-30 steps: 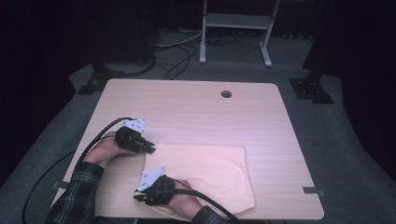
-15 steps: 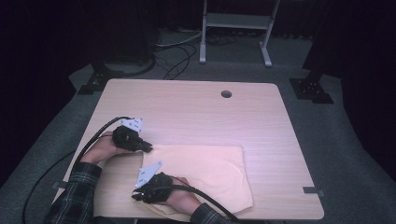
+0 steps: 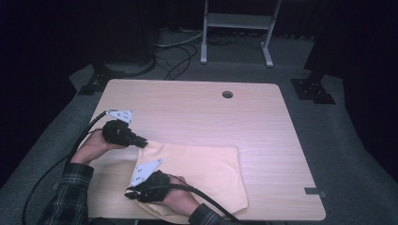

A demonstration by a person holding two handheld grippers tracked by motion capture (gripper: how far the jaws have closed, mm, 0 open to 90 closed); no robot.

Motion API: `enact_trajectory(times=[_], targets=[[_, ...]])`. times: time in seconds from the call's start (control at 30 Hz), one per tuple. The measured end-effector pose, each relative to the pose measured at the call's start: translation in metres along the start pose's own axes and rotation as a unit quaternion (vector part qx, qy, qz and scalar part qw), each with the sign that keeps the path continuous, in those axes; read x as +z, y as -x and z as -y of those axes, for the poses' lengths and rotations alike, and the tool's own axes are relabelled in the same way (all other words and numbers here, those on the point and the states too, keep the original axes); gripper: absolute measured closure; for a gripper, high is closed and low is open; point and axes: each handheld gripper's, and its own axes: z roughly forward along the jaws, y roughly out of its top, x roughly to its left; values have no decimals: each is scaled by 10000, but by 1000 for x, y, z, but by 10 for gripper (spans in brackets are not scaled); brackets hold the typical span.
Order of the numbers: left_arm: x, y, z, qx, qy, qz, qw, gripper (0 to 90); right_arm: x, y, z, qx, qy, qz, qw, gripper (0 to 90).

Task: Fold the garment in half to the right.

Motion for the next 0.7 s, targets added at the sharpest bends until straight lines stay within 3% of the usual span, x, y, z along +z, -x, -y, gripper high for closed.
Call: enact_trajectory(times=[0.13, 0.27, 0.5, 0.7], targets=[[-5, 15, -23, 121, 227, -107, 9996, 840, -27, -2, -3, -68, 206, 37, 9998, 827], [4, 26, -44, 215, 321, -159, 9991, 840, -55, -4, 1, -163, 296, 129, 9993, 826], [23, 32, -68, 228, 675, -105, 9974, 840, -92, 1, 19, -116, 455, 161, 9988, 826], [47, 35, -86, 312, 1045, 22, 9940, 840, -123, 9, 38, 1, 587, 138, 9982, 826]])
